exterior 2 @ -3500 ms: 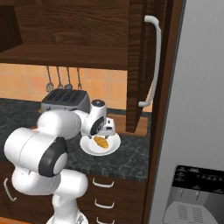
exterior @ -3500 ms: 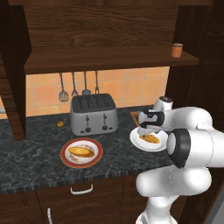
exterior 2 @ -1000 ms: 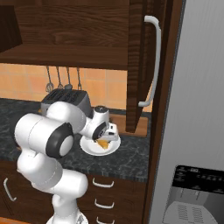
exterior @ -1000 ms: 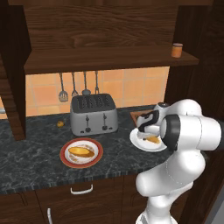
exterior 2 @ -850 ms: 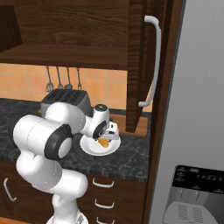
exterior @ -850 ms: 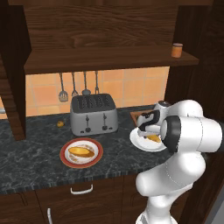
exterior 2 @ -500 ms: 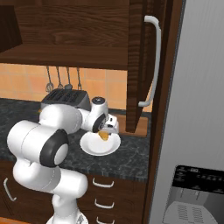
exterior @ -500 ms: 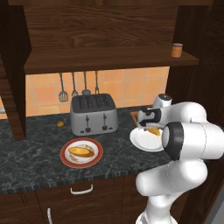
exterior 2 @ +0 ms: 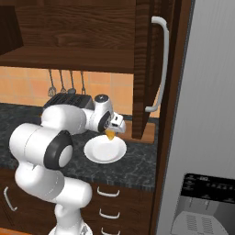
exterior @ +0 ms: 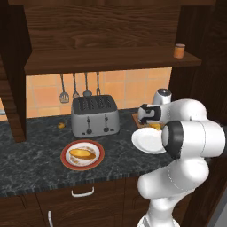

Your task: From the different types of pastries on the counter, select a croissant and place it on the cutting board. Then retrieve a jar of jam from the cabinet and place it alongside the croissant on the cutting board.

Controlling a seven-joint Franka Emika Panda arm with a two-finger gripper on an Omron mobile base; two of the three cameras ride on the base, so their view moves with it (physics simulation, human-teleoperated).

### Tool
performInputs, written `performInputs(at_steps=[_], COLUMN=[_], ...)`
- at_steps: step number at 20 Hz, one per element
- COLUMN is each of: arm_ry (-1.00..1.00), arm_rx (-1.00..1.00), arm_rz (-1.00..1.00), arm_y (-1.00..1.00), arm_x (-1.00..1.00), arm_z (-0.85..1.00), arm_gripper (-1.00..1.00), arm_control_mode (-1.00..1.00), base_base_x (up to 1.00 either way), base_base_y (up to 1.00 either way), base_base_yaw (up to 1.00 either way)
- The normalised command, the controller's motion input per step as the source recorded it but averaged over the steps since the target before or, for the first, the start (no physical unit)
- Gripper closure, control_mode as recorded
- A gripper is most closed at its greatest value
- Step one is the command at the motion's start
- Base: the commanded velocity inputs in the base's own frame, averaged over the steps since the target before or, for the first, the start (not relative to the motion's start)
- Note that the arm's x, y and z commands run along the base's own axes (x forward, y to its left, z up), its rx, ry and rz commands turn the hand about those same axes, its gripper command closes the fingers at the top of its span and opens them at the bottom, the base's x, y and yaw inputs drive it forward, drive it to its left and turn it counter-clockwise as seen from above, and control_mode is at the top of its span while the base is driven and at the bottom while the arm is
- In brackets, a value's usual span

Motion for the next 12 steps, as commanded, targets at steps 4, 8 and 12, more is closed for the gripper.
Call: performInputs(at_steps=[4,8,12], arm_ry=[-0.03,-0.06,0.00], arm_rx=[0.00,0.00,0.00], arm_rz=[0.00,-0.02,-0.04], arm_y=[-0.02,-0.02,-0.15], arm_x=[0.23,0.32,0.26], arm_z=[0.00,0.00,0.00], arm_gripper=[1.00,1.00,1.00], arm_control_mode=[-1.00,-1.00,-1.00], base_base_x=[0.00,0.00,0.00], base_base_y=[0.00,0.00,0.00], base_base_yaw=[0.00,0.00,0.00])
